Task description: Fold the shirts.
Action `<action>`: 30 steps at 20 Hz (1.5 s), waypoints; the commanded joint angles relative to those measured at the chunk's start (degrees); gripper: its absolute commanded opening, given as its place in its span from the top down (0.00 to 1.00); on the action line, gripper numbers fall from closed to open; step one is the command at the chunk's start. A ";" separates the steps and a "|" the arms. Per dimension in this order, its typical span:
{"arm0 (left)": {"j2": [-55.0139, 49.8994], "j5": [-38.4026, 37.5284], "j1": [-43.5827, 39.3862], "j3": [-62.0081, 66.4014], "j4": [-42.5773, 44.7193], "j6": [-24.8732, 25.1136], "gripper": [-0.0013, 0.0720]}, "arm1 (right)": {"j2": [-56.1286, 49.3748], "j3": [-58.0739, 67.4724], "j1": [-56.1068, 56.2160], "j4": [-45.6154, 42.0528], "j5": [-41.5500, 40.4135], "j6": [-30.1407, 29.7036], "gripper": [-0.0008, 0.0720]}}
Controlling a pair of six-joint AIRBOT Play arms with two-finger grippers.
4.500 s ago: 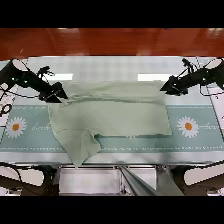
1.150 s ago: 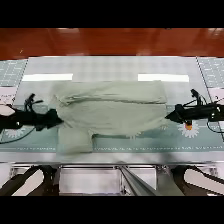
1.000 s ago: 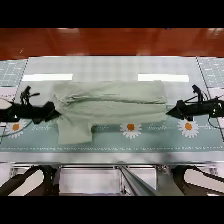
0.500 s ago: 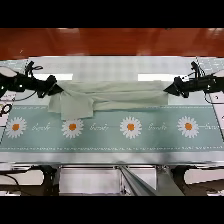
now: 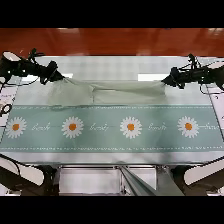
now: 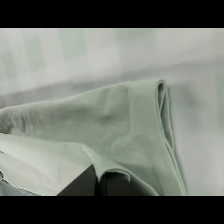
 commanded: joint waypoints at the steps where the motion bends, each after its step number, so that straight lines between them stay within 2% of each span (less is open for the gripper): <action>1: -3.28 -0.59 -0.76 3.28 0.02 -0.02 0.96 | -1.75 1.09 0.09 0.61 -1.31 0.13 0.95; 4: -4.76 -2.49 -1.27 3.30 -0.02 -0.04 0.94 | -2.56 1.09 0.09 0.79 -0.96 0.24 0.92; 5: -4.76 -3.50 -1.09 3.30 0.00 -0.07 0.74 | -2.51 1.11 0.09 0.81 -0.90 1.01 0.72; 6: -4.63 -5.40 -0.52 3.76 0.02 -0.09 0.33 | -2.27 1.18 -0.17 0.81 -0.35 1.75 0.43; 7: -4.57 -8.52 0.46 4.79 0.09 -0.28 0.30 | -1.90 1.70 -1.09 0.76 1.64 1.64 0.43; 10: -1.36 -17.62 5.29 7.54 5.49 -0.76 0.30 | 1.46 3.67 -7.06 0.46 8.76 1.27 0.43; 12: 4.96 -18.01 7.96 5.51 14.25 0.22 0.30 | 5.66 3.39 -11.87 -4.83 10.08 0.98 0.43; 14: 13.64 -13.42 10.23 -2.25 22.45 0.26 0.30 | 9.94 -1.11 -14.97 -10.36 7.45 1.22 0.43; 16: 23.69 -4.57 12.39 -15.23 20.63 0.55 0.30 | 13.29 -10.97 -16.11 -9.77 0.28 1.07 0.42; 18: 33.40 2.91 12.61 -28.61 14.56 4.39 0.30 | 13.07 -18.14 -15.32 -3.52 -3.63 -1.79 0.41; 21: 42.69 5.75 11.43 -42.10 5.09 8.02 0.30 | 9.31 -20.13 -12.00 2.93 -4.35 -4.24 0.41; 25: 45.94 5.68 8.24 -46.31 1.64 9.03 0.30 | 4.72 -20.02 -7.32 11.15 -5.42 -5.55 0.41; 30: 45.92 6.40 4.96 -46.31 0.98 9.03 0.30 | 0.76 -16.68 -2.10 11.08 -5.51 -2.89 0.41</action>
